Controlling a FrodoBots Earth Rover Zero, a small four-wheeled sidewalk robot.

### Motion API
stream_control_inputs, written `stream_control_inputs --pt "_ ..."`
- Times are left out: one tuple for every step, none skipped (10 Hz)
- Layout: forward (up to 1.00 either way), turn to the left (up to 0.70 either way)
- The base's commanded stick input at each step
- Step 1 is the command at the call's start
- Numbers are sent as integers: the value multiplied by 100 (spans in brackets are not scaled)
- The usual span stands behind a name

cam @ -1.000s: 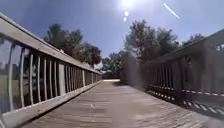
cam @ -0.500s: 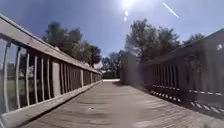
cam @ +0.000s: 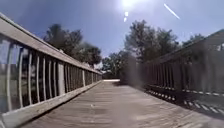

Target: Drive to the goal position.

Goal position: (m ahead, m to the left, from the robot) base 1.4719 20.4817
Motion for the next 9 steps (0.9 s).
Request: stream_control_inputs --pt "45 0" --pt "45 0" --pt "45 0" --pt "45 0" --pt "45 0" --pt "45 0" --pt "45 0" --pt "45 0" --pt "45 0"
